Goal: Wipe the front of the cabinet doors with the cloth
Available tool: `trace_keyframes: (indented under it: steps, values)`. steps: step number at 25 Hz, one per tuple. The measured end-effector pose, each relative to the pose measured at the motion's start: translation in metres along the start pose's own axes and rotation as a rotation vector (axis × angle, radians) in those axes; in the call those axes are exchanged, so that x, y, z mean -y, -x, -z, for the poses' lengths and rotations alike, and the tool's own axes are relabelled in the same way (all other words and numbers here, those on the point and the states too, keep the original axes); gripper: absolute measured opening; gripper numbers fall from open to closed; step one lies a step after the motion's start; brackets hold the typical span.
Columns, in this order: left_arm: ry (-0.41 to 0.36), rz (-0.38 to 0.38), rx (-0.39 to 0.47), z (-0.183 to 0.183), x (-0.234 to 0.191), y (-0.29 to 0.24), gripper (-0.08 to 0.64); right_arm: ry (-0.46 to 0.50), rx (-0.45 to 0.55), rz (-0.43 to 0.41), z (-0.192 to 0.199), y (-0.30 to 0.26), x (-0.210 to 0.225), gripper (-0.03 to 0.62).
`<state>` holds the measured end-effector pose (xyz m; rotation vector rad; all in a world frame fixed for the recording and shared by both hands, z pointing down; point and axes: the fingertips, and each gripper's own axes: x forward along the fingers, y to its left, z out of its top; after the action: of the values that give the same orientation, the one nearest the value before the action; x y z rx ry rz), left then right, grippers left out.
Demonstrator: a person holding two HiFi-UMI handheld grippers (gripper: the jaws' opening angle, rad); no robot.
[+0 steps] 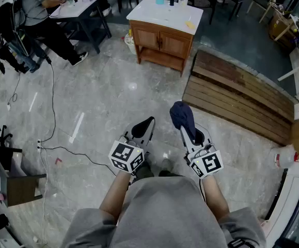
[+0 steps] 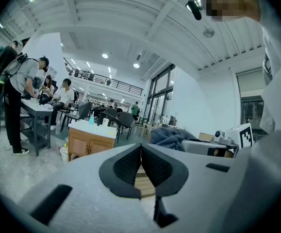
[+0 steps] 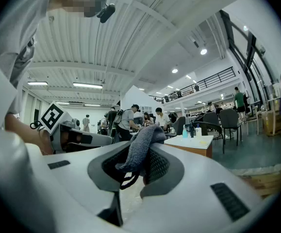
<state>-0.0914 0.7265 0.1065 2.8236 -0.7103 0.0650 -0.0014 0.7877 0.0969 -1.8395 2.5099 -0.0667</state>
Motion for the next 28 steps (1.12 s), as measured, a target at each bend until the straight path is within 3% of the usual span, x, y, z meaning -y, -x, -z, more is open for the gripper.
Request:
trace_keyframes:
  steps: [7,14,23,28]
  values:
    - [0.004,0.001,-0.031,0.012,0.03,-0.02,0.011,-0.007,0.005,-0.002,0.0,0.03,0.017,0.055]
    - [-0.012,-0.007,-0.05,0.015,0.035,-0.034,0.011,-0.025,0.022,-0.027,0.002,0.027,0.028,0.058]
    - [-0.031,-0.05,-0.046,0.003,-0.036,-0.054,0.011,-0.036,0.026,-0.035,0.007,-0.045,0.043,0.058]
    - [-0.026,-0.034,-0.047,-0.013,-0.087,-0.079,0.011,-0.03,0.021,-0.016,0.002,-0.099,0.056,0.058]
